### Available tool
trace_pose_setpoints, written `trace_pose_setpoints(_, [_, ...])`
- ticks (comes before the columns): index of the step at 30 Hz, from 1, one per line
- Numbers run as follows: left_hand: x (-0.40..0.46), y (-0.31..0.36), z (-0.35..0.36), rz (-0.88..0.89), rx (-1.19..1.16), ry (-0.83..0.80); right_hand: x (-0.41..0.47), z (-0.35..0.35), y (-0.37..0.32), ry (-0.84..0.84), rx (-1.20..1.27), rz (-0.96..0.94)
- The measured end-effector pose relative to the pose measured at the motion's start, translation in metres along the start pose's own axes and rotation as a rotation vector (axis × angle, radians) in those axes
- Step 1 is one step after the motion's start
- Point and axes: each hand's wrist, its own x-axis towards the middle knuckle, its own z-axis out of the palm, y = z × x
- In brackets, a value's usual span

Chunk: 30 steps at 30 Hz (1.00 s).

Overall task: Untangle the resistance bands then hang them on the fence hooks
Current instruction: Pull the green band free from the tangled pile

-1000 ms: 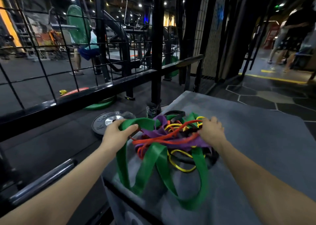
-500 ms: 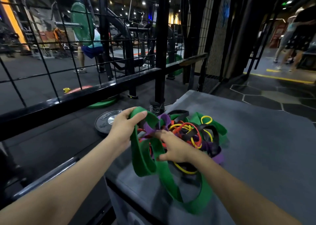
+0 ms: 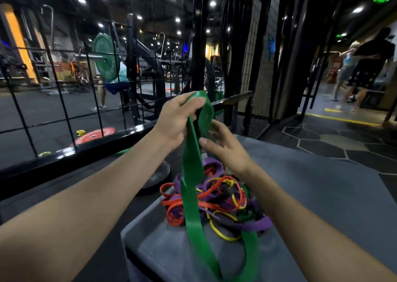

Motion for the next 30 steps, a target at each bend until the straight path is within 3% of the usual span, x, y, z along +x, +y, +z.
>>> trace_pose_setpoints(4, [0.01, 0.019, 0.017, 0.014, -0.062, 0.004, -0.003, -0.008, -0.015, -0.091, 0.281, -0.013])
trace_pose_setpoints(7, [0.01, 0.025, 0.033, 0.003, -0.076, 0.035, -0.009, -0.009, -0.025, -0.145, 0.134, -0.029])
trace_pose_setpoints(10, [0.016, 0.021, 0.046, 0.049, 0.043, 0.025, -0.011, -0.008, -0.028, 0.152, 0.007, -0.07])
trace_pose_setpoints(13, [0.013, 0.019, 0.056, 0.074, 0.24, -0.123, -0.018, -0.027, -0.02, 0.42, 0.018, -0.037])
trace_pose_setpoints(19, [-0.01, -0.054, 0.067, -0.049, 0.438, -0.407, -0.046, -0.071, -0.013, 0.651, 0.182, 0.094])
trace_pose_setpoints(23, [-0.017, -0.12, 0.078, -0.055, 0.878, -0.56, -0.055, -0.102, -0.015, 0.817, 0.313, 0.237])
trace_pose_setpoints(27, [-0.026, -0.161, 0.075, -0.03, 1.176, -0.503, -0.071, -0.134, -0.007, 0.953, 0.432, 0.345])
trace_pose_setpoints(30, [-0.031, -0.182, 0.07, 0.033, 1.088, -0.388, -0.084, -0.146, 0.018, 0.986, 0.418, 0.386])
